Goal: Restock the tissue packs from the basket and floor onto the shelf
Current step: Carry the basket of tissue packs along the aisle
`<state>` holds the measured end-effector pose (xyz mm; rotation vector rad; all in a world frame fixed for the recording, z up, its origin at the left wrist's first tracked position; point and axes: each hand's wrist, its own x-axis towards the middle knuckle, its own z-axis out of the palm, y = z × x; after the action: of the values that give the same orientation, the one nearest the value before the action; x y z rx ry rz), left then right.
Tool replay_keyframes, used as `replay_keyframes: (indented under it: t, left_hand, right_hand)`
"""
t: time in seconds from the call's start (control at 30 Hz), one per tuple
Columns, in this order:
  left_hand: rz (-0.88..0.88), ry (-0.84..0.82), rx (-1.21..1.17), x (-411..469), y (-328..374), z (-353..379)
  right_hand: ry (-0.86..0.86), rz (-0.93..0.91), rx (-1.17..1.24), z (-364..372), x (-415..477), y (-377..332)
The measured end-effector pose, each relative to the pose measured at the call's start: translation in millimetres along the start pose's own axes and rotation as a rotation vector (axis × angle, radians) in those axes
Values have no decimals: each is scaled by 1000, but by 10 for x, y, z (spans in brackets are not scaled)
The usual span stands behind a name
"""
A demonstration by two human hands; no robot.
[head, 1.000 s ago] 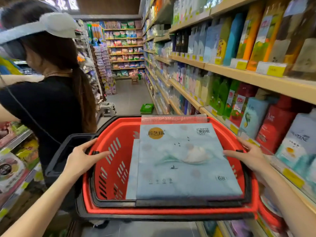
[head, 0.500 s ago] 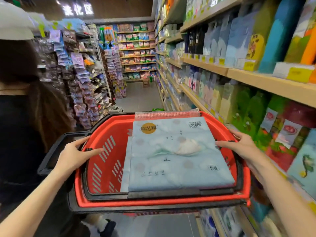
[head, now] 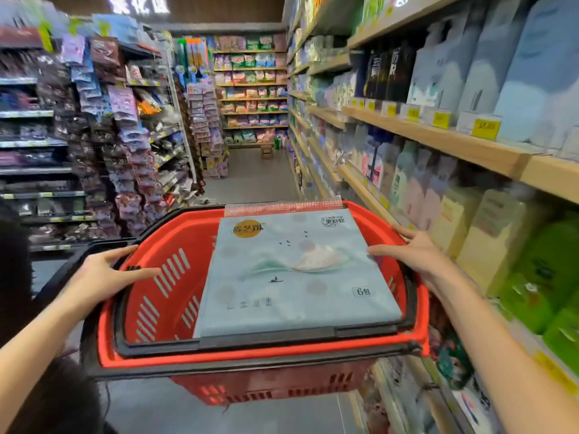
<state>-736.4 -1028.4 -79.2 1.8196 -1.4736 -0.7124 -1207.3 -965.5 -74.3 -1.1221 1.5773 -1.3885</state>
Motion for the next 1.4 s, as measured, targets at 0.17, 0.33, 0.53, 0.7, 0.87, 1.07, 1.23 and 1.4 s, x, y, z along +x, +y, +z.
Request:
replay_keyframes:
  t: [0.17,0.33,0.53,0.7,0.87,1.07,1.23,1.4]
  left_hand:
    - [-22,-1,-23,911,210,56]
    - [19,19,-21,1750,373,257]
    - [4,65,66,3010,473,652]
    - [-39,84,67,3946,596,909]
    - [-83,125,47,4792,608,962]
    - [-97,99,27,6111,490,922]
    - [-63,56,59,7330,430,779]
    - [-12,14,79,8445,467,741]
  right_hand:
    - [24,25,-7,365,807,-39]
    - [23,22,7,695,1606,-119]
    - [-4,83,51,1012,2951,125]
    - [-50,93,86,1370,4067,187]
    - [-50,115,76,1816,5113,118]
    - [-51,175,91,2606,6240,84]
    - [-19,193,134,3316,7019,147]
    - [44,158,136,3916,7708,198]
